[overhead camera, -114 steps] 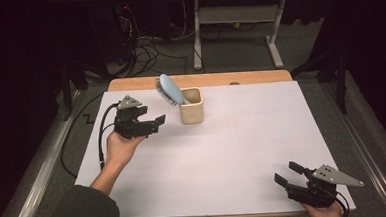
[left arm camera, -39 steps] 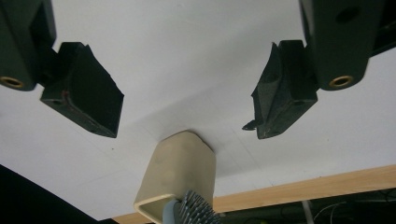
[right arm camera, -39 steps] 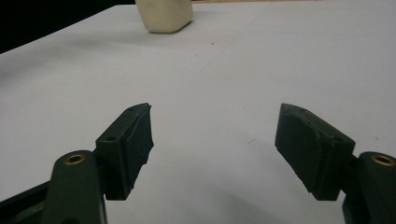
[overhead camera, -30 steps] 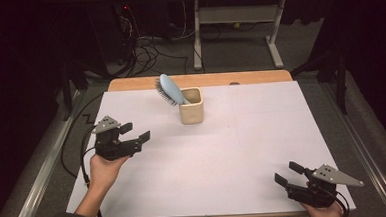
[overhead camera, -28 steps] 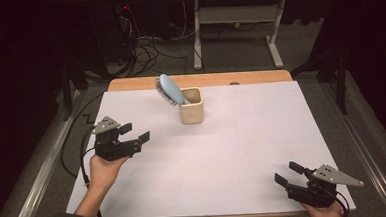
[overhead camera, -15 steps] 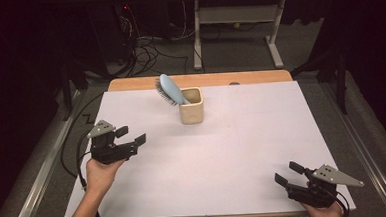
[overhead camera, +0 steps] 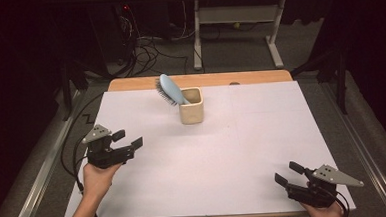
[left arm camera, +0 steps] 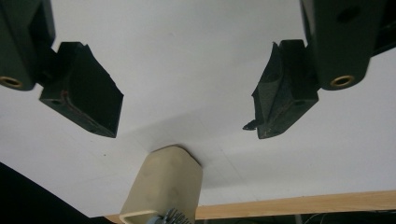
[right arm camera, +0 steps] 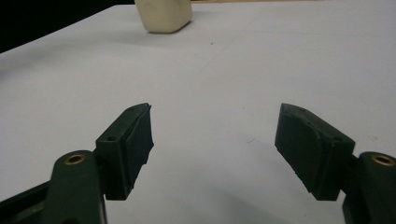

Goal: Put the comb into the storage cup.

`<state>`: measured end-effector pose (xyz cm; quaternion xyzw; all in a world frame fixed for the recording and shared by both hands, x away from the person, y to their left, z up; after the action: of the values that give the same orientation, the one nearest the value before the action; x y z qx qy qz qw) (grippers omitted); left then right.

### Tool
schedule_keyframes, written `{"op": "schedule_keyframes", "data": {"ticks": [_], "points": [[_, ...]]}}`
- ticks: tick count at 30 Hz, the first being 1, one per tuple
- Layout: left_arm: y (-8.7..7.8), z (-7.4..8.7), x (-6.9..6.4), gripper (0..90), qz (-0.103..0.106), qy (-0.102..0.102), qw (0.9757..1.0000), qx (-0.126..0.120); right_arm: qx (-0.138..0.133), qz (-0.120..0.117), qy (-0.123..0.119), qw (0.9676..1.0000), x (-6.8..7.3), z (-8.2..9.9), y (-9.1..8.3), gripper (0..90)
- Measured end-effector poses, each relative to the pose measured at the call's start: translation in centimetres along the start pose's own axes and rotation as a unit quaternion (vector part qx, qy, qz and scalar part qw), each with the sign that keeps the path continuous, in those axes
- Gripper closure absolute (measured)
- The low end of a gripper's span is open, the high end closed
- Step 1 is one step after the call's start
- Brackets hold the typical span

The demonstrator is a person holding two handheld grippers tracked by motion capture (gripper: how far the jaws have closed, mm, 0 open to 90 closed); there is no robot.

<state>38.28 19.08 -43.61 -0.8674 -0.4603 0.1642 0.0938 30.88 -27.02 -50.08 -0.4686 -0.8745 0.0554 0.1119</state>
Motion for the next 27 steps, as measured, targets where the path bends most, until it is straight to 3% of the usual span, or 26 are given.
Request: {"op": "schedule_keyframes", "data": {"ticks": [27], "points": [[-1.2,1.7,-0.2,27.3,0.010,0.006,0.9999,-0.005,0.001,0.001,0.001,1.0000,0.0,0.0,0.0,28.3]]}}
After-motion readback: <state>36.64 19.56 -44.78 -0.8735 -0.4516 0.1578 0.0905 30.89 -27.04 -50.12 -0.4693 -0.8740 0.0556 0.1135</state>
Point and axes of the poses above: each handheld gripper's, and its own axes: y roughly forward along the jaws, z roughly out of its underside, x roughly to its left, the point moved 9 cm from there along y, roughly forward along the jaws, and after that the axes turned 12 degrees about -x, right-handed, at the moved point
